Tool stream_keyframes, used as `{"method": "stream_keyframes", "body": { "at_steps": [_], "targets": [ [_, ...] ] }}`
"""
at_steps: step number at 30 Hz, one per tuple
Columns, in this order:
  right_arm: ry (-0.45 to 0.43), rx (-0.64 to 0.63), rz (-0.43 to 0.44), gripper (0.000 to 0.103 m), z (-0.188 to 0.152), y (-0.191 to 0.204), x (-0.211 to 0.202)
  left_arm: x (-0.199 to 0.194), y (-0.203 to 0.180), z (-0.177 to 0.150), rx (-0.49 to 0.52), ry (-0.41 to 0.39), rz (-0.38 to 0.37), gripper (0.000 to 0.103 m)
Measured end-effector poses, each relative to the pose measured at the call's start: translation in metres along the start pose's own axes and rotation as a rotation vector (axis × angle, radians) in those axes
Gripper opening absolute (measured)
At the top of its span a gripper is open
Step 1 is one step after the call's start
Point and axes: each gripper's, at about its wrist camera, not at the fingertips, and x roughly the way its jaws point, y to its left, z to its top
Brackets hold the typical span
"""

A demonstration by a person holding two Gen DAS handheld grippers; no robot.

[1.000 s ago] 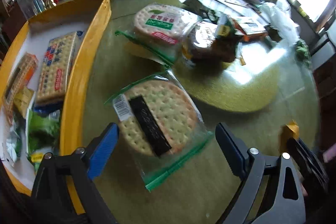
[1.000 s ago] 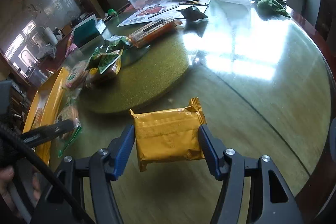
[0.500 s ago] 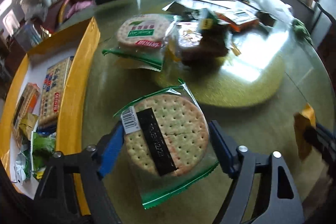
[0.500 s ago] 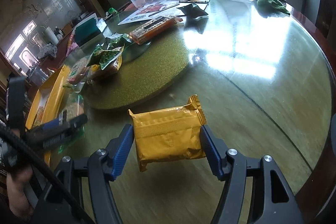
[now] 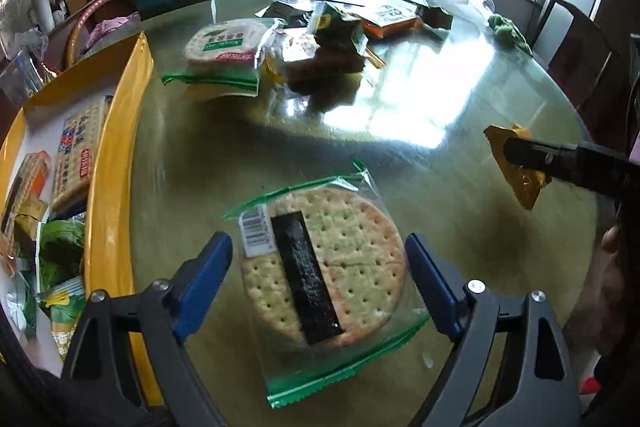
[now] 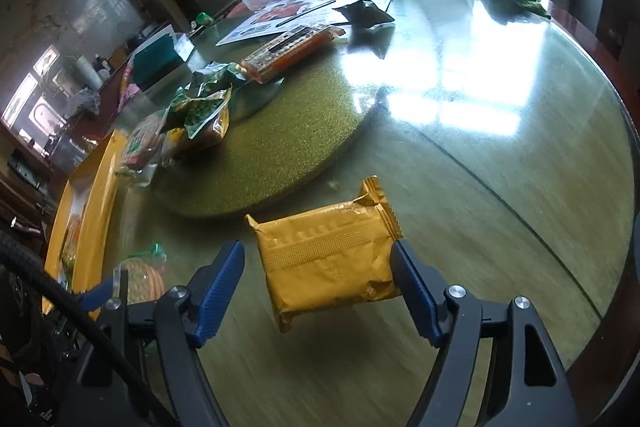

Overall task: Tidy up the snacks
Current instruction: 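Carry the gold foil pack and round cracker pack with both tools over the tray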

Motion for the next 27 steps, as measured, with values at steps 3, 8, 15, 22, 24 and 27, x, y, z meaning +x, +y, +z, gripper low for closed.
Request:
{"method": "stream_keyframes", "body": {
  "at_steps": [3,8,15,22,24,27],
  "targets": [
    [-0.011,-0.051,-0.060,0.073,-0.002,0.008,0.003,0.001,0.004,0.004,-0.019,-0.019,-0.003,0.076],
    [-0.037,-0.070,-0.106,0.057,-0.004,0.009,-0.001,-0.004,0.005,-0.003,0.004,-0.042,-0.033,0.076],
    [-0.067,-0.109,-0.047,0.045,-0.006,0.034,-0.013,-0.040,0.020,-0.007,-0.044,-0.148,-0.113,0.076],
    [-0.072,-0.176,0.081,0.034,-0.005,0.076,-0.019,-0.089,0.063,0.000,-0.157,-0.236,-0.221,0.076],
    [-0.062,-0.192,0.139,0.015,-0.005,0.093,-0.019,-0.100,0.078,0.002,-0.185,-0.248,-0.221,0.076],
    [-0.056,-0.248,0.188,0.007,-0.001,0.126,-0.018,-0.115,0.111,0.007,-0.258,-0.281,-0.236,0.076]
  ]
}}
